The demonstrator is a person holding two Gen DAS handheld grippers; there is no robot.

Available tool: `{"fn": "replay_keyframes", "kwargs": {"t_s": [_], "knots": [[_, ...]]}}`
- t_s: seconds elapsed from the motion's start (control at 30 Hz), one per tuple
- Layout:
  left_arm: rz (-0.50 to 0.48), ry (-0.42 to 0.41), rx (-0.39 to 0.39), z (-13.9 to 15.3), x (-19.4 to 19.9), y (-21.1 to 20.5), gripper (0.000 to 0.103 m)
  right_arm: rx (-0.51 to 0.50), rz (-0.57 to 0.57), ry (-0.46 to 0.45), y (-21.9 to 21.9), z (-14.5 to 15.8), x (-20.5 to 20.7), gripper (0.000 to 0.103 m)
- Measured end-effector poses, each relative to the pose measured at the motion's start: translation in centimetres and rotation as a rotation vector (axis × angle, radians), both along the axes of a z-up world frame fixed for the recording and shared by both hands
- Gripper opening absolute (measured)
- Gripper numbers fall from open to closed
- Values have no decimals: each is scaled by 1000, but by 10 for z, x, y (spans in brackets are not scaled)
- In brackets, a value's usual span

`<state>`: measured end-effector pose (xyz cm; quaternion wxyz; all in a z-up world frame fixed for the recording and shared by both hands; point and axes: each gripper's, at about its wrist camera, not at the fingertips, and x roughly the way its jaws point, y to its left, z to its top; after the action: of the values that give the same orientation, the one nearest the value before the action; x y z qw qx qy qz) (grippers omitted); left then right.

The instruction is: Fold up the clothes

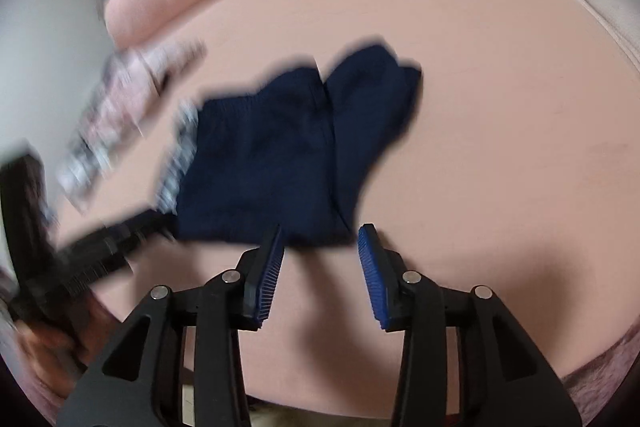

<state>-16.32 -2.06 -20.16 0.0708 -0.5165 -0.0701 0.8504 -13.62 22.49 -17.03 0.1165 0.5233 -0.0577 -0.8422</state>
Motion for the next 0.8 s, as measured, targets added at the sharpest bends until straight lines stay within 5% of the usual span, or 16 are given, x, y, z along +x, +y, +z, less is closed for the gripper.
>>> {"fn": "replay_keyframes", "kwargs": {"t_s": [0.07, 0.17, 0.3, 0.43, 0.6, 0.8], "knots": [[20, 37, 49, 7, 5, -7, 57, 36, 9, 27, 0, 4, 2, 29], [37, 55, 243, 11, 12, -20, 56, -85, -68, 65, 14, 16, 6, 33], [67, -5, 208, -8, 6, -19, 51, -110, -54, 14, 1, 5, -5, 40], [73, -7, 123, -6, 4, -18, 31, -40, -18, -6, 8, 0, -8, 28], [99, 12, 299, -2, 6, -40, 32, -122, -44, 19, 35, 9, -3, 35], [37, -14, 121, -11, 4, -9, 32, -90, -24, 11, 15, -5, -13, 38]]}}
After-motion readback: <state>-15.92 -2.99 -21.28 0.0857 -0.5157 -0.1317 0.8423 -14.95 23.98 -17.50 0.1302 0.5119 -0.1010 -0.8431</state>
